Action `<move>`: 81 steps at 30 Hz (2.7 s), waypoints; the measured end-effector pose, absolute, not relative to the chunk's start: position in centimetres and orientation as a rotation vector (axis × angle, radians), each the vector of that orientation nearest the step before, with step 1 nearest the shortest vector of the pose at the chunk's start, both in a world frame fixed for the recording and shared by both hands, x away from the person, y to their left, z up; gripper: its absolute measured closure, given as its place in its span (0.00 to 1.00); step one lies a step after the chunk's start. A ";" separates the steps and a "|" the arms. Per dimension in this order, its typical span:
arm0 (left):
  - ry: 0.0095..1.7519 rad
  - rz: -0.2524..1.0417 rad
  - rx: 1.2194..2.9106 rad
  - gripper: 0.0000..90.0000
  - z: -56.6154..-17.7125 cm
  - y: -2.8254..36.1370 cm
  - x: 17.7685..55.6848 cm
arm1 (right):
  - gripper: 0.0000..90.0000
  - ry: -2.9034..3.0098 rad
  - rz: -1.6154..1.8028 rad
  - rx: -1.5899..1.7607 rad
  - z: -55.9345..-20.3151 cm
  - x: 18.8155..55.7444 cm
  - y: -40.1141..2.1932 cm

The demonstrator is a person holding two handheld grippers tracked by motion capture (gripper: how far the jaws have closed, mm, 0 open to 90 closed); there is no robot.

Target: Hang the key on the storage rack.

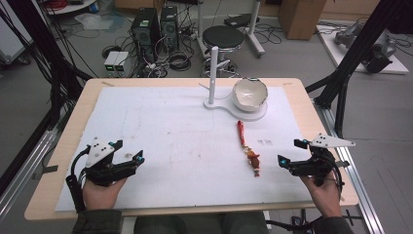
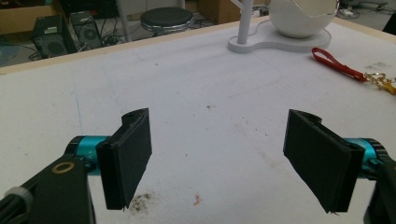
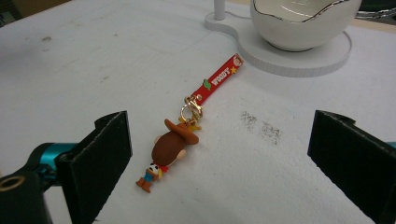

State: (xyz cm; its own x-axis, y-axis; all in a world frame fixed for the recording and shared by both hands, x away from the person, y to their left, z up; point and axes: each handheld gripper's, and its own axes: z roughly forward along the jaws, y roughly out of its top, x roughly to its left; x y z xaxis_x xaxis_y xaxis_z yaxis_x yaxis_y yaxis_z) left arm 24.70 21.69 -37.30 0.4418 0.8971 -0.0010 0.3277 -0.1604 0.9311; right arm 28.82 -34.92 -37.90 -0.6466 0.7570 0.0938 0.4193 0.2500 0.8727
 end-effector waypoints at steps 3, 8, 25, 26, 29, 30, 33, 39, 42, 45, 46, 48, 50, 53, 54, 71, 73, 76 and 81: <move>1.065 0.729 1.709 0.27 -37.3 21.5 24.7 | 0.06 2.188 1.366 1.089 -37.8 29.0 -35.0; 1.062 0.728 1.708 0.27 -37.2 21.6 24.7 | 0.06 2.197 1.373 1.079 -37.5 29.5 -34.9; 1.067 0.732 1.707 0.27 -37.3 21.5 24.7 | 0.06 2.240 1.386 1.083 -37.0 31.2 -33.8; 1.067 0.734 1.709 0.27 -37.2 21.6 24.7 | 0.06 2.243 1.380 1.077 -36.9 31.4 -33.7; 1.073 0.735 1.699 0.27 -37.3 21.6 24.6 | 0.06 2.249 1.377 1.079 -36.7 31.7 -33.5; 1.074 0.735 1.701 0.27 -37.3 21.7 24.6 | 0.07 2.256 1.371 1.079 -36.6 31.9 -33.4; 1.071 0.738 1.702 0.27 -37.2 21.7 24.6 | 0.13 2.262 1.365 1.085 -36.3 32.2 -33.1; 1.073 0.744 1.691 0.27 -37.2 21.8 24.4 | 0.19 2.295 1.361 1.126 -35.6 33.9 -32.1; 1.073 0.747 1.694 0.27 -37.2 21.7 24.4 | 0.27 2.332 1.340 1.134 -35.1 35.3 -31.4; 1.073 0.745 1.693 0.27 -37.2 21.7 24.5 | 0.28 2.351 1.332 1.163 -34.9 36.2 -31.0; 1.073 0.745 1.693 0.27 -37.2 21.7 24.5 | 0.28 2.351 1.332 1.163 -34.9 36.2 -31.0; 1.071 0.742 1.699 0.27 -37.2 21.5 24.5 | 0.29 2.367 1.333 1.184 -34.6 37.2 -30.5; 1.070 0.742 1.701 0.27 -37.2 21.5 24.6 | 0.30 2.384 1.338 1.186 -34.6 37.9 -30.2; 1.068 0.743 1.702 0.27 -37.1 21.3 24.7 | 0.31 2.418 1.311 1.217 -34.8 39.0 -29.5; 1.068 0.742 1.703 0.27 -37.1 21.3 24.7 | 0.32 2.422 1.310 1.219 -34.8 39.2 -29.4; 1.073 0.749 1.699 0.27 -37.0 21.4 24.4 | 0.38 2.480 1.225 1.330 -36.7 43.3 -26.5; 1.071 0.749 1.697 0.28 -37.0 21.4 24.4 | 0.38 2.481 1.215 1.341 -36.8 43.5 -26.5; 1.072 0.752 1.698 0.28 -36.9 21.5 24.3 | 0.40 2.483 1.193 1.379 -37.4 44.2 -26.3; 1.074 0.757 1.695 0.28 -36.8 21.8 24.2 | 0.41 2.485 1.179 1.407 -38.1 44.8 -26.1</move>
